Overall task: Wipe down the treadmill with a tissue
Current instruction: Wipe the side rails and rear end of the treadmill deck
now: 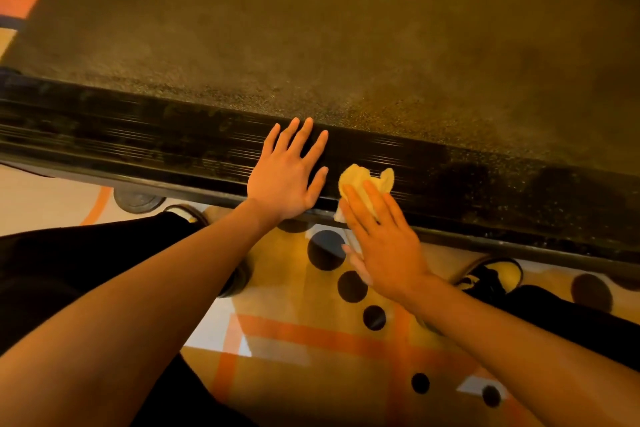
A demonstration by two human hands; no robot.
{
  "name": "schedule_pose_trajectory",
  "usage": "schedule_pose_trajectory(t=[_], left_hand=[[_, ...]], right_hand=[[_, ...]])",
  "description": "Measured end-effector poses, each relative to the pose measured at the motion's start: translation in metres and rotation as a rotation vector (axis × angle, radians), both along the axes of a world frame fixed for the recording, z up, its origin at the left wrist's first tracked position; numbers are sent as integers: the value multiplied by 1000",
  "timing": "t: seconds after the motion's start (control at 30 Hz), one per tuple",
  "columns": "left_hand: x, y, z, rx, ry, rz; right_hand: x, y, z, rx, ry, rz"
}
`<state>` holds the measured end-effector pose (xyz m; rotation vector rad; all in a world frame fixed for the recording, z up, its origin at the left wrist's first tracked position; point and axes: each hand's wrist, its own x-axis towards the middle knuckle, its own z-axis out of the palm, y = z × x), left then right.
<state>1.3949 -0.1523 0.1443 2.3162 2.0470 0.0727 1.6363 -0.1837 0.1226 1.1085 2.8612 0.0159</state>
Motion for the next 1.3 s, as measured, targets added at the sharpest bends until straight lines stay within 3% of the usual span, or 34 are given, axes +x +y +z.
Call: schedule_pose_trajectory(t=[0.1, 0.23, 0.33, 0.6, 0.73, 0.87, 1.07, 1.13, 1.3], left_hand=[[0, 0, 1, -13, 0, 3], [-1, 1, -1, -3, -11, -8], [-1, 0, -2, 7, -9, -9], [1, -1, 1, -11, 20, 9], [2, -1, 0, -16, 6, 11], [1, -1, -1, 4, -3, 10], [3, -1, 2, -21, 7, 18], [2, 0, 2, -22, 11, 24], [2, 0, 2, -28, -2, 9]], right_hand=[[-6, 5, -3, 23, 12, 21], [88, 17, -2, 82, -174, 100], [139, 22, 3, 86, -178, 65], [2, 6, 0, -15, -26, 8], [80, 19, 6, 17, -157, 78], [163, 22, 14, 47, -224, -1], [5, -2, 4, -74, 36, -91], [-11, 3, 6, -77, 58, -80], [127, 16, 18, -6, -155, -1]])
